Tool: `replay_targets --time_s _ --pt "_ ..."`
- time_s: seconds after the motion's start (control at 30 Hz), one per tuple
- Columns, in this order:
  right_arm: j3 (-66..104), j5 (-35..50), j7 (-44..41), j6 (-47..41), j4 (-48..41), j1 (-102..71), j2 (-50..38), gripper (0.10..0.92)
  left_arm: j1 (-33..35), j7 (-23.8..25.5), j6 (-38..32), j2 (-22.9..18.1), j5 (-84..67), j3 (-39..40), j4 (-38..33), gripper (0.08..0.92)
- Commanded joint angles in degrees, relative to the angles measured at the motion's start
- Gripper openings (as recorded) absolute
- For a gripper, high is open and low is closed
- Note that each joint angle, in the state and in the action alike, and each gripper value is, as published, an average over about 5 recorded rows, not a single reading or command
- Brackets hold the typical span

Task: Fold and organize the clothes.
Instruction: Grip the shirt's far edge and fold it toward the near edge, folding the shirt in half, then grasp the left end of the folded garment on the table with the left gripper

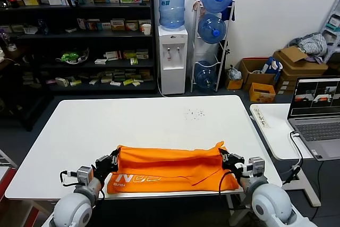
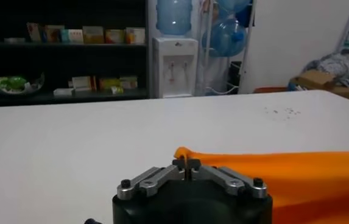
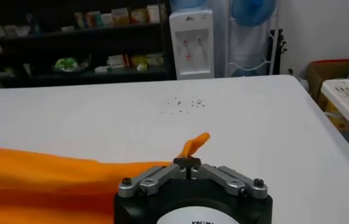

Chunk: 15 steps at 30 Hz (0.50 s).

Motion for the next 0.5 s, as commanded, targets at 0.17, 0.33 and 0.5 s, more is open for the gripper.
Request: replay_targets --time_s 0.17,0.33,0.5 --pt "6.7 -1.0 0.1 -0.9 7.9 -11.3 -1.7 0.355 13.9 1.3 2.1 -1.5 3.6 -6.9 -7.0 0.33" --pt "9.4 -0.9 -0.3 -0.1 8.4 -11.3 -1.8 0.485 13.9 1.4 3.0 -2.4 3.5 -7.6 -6.1 0.469" --pt "10.5 -1.0 -0.4 0.4 8.2 -11.7 -0.8 0.632 9.2 1.4 4.6 -4.3 -0.2 -6.4 -2.4 0.616"
